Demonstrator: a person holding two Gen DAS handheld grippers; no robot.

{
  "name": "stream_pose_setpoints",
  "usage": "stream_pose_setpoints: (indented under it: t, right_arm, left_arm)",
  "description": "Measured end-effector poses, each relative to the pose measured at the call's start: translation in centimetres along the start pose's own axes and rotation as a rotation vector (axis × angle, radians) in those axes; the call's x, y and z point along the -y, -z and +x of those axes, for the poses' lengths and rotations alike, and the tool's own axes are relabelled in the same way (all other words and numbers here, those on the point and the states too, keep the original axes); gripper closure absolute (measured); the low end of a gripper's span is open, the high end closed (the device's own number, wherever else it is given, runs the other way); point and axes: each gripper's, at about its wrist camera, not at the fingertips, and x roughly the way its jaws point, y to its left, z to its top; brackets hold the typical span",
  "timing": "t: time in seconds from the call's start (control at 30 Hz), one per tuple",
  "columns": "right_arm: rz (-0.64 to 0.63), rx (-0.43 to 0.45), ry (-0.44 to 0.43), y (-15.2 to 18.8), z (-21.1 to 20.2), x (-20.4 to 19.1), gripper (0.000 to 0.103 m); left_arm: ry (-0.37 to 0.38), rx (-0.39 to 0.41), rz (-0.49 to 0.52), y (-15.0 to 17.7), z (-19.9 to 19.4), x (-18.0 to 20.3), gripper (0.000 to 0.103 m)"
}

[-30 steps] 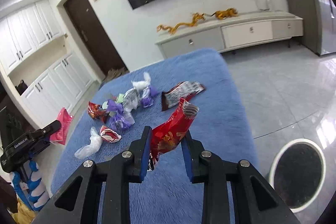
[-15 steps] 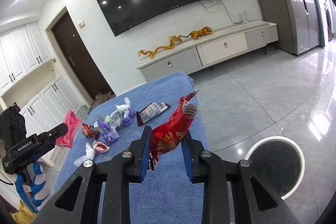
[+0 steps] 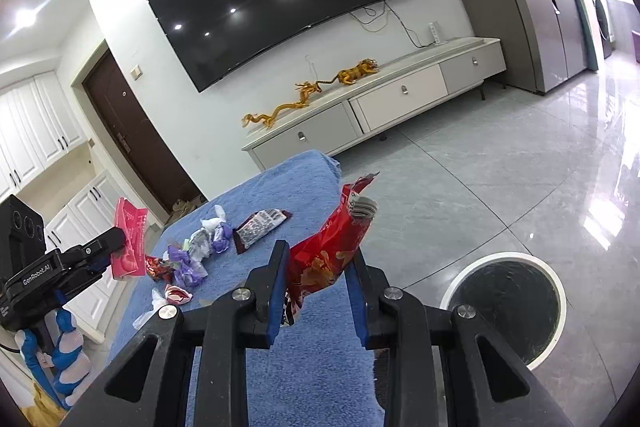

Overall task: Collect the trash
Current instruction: 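Carry the pink wrapper and red snack bag in both tools over the white bin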

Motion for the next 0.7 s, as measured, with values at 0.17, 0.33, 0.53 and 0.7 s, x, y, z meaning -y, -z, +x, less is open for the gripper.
stream_pose_setpoints:
  t: [0.17, 0.33, 0.53, 0.7]
  right_arm:
    - [0.024, 0.004, 0.009, -0.2, 0.0, 1.5, 0.077]
    - [0.052, 0.005, 0.027, -0.2, 0.0, 3.5, 0.077]
    - [0.086, 0.001, 0.056, -0.3, 0.4, 6.1, 0.077]
    - [0.131, -0.014, 0.078, 0.0, 1.3, 8.8, 0.077]
  left_arm:
    - [0.013, -0.019, 0.019, -0.4, 1.7, 1.3, 0.074]
    - [0.025, -0.046, 0.043, -0.7, 3.7, 2.8, 0.074]
    - [0.047, -0.092, 0.073, -0.8, 7.1, 4.8, 0.074]
    - [0.063, -0.144, 0.096, -0.7, 10.4, 6.6, 0.074]
